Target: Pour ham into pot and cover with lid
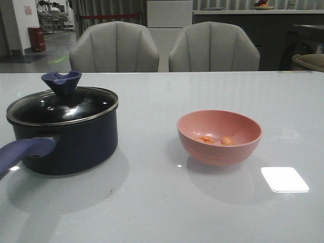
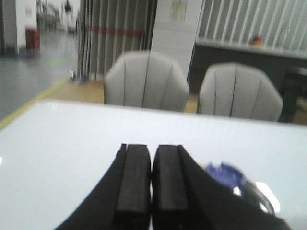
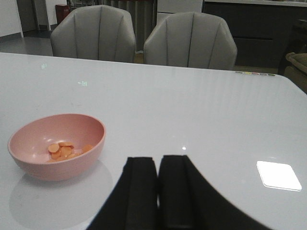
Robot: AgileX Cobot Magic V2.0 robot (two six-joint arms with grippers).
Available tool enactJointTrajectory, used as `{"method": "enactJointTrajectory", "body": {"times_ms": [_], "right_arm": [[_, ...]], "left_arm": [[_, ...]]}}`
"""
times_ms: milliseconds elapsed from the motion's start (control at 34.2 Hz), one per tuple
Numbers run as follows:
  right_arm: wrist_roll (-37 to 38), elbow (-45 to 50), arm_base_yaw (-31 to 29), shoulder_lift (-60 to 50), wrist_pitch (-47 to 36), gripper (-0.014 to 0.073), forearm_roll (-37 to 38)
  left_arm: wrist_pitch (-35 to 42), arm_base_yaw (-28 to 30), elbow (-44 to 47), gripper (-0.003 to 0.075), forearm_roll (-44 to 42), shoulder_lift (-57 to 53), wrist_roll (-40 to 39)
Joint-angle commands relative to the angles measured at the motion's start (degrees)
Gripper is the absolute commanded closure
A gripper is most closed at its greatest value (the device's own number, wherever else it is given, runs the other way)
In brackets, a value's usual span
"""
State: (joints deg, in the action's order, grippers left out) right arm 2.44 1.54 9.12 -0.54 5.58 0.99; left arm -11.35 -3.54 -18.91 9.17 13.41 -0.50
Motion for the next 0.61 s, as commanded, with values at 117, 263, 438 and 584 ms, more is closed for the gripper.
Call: {"method": "enactJointTrajectory", "body": {"times_ms": [117, 263, 438, 584], "right_arm": [[-0.1, -0.3, 0.0, -1.2, -4.8, 0.0435, 0.7], [-0.1, -0.3, 0.0, -1.2, -4.8, 0.0435, 0.7], [-0.1, -0.3, 0.0, -1.2, -4.8, 0.0435, 0.7], [-0.1, -0.3, 0.0, -1.2, -4.8, 0.0435, 0.7]], "left_arm": [[2.5, 0.1, -3.7, 0.0589, 0.0, 8.7, -0.4], [3.2, 0.1, -3.7, 0.0589, 0.8, 12.2, -0.4], [2.7, 0.1, -3.8, 0.0552, 0.8, 13.4, -0.4], [1.4, 0.1, -4.3, 0.0384, 0.6, 13.4, -0.4]]}}
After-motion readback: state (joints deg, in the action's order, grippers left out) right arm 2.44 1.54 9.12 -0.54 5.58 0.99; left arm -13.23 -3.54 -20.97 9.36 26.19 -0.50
